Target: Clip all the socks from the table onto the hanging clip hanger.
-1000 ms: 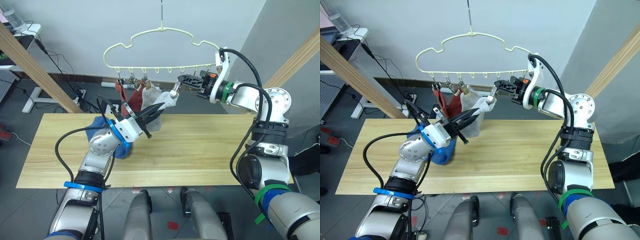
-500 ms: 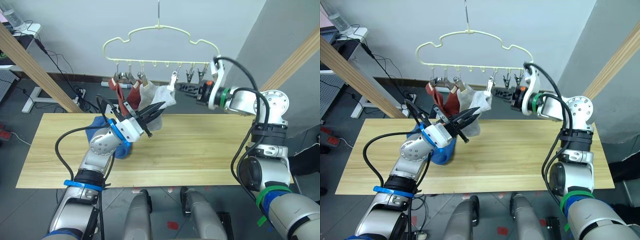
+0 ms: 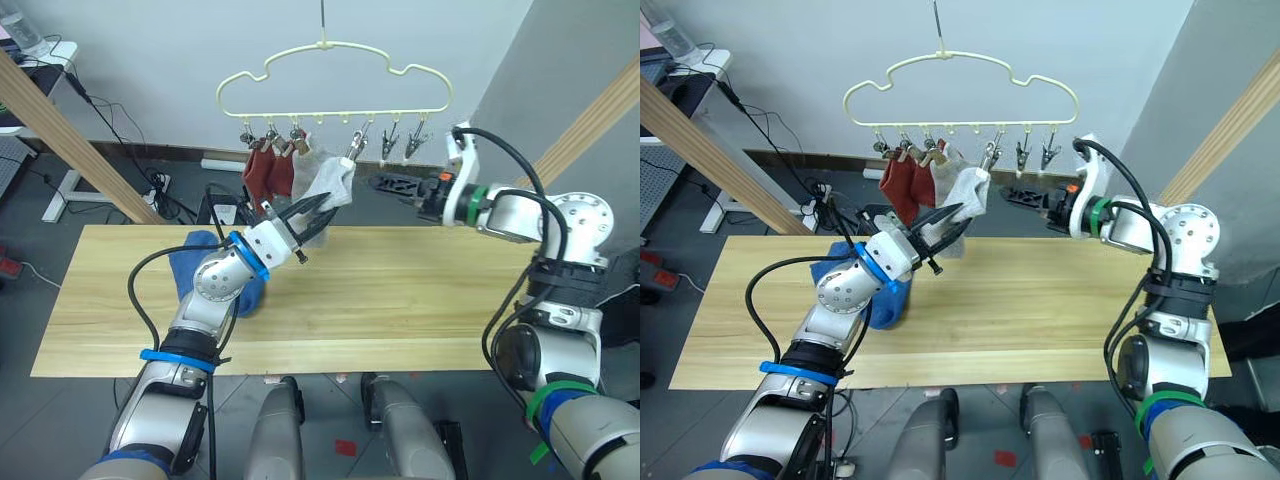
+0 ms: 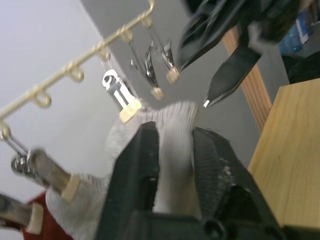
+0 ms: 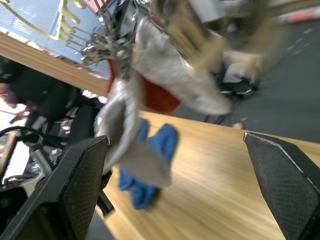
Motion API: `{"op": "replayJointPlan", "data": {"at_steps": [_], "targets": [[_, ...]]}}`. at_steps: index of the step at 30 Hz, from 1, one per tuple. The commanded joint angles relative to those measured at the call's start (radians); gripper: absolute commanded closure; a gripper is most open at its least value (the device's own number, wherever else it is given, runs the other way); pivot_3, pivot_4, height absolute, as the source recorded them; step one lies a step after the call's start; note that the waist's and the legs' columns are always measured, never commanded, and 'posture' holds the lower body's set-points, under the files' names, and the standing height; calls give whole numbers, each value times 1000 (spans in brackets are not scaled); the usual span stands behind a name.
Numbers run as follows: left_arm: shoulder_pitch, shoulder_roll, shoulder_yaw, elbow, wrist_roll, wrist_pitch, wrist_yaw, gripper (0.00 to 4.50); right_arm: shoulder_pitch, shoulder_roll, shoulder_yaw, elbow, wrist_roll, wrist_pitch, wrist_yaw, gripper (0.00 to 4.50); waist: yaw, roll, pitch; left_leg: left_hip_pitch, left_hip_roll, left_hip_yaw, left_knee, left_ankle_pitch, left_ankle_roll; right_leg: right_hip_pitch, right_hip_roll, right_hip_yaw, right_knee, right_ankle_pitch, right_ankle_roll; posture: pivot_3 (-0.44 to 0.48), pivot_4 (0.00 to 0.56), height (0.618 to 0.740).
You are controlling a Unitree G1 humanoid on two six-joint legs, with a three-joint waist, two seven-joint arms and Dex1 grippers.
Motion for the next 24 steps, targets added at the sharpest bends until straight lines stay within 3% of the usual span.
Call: {"op": "replayJointPlan", "data": {"at_steps": [1, 6, 8, 15, 17, 20, 21, 24], "targets": [[-9, -19, 18, -19, -115, 129, -55, 2075, 105, -86, 30, -198, 14, -32, 57, 0, 0, 0, 0, 0, 0, 0, 0, 0, 0, 0, 0, 0, 0, 0, 0, -69, 345, 740], [38, 4, 47, -122, -238, 353, -143, 573, 196, -152, 108, -284, -35, -155, 121, 0, -24, 0, 0, 1, 0, 1, 1, 0, 0, 0, 1, 1, 0, 0, 1, -67, 343, 740], [103, 44, 77, -210, -311, 546, -172, 52, 262, -195, 190, -343, -96, -264, 181, 0, -30, 0, 0, 1, 1, 0, 1, 0, 0, 0, 2, 1, 2, 0, 1, -58, 341, 740], [375, 158, 261, -589, -565, 1157, -83, 22, 436, -228, 340, -431, -283, -579, 258, 0, -28, 0, 0, 4, 4, 0, 1, 1, -1, -1, 5, 2, 5, 0, 1, -22, 336, 740], [410, 161, 301, -649, -593, 1249, -39, 22, 455, -230, 355, -428, -314, -631, 272, 0, -24, 0, 0, 4, 3, 0, 3, 1, -1, 0, 4, 2, 7, 0, 1, -16, 337, 740], [476, 202, 312, -757, -485, 1381, 106, 22, 491, -241, 371, -418, -359, -707, 303, 0, -13, 0, 0, 5, 1, 0, 6, 1, -2, 1, 2, 2, 9, 0, 1, 14, 336, 740], [497, 200, 340, -793, -555, 1409, 72, 22, 509, -245, 378, -417, -374, -730, 313, 0, -10, 0, 0, 5, 1, 0, 7, 1, -2, 1, 2, 3, 9, 0, 1, 14, 336, 740], [544, 212, 363, -870, -561, 1429, 74, 22, 544, -248, 386, -410, -400, -773, 331, 0, -1, 0, 0, 5, 1, 0, 7, 1, -2, 0, 2, 3, 9, 0, 1, 38, 338, 740]]}}
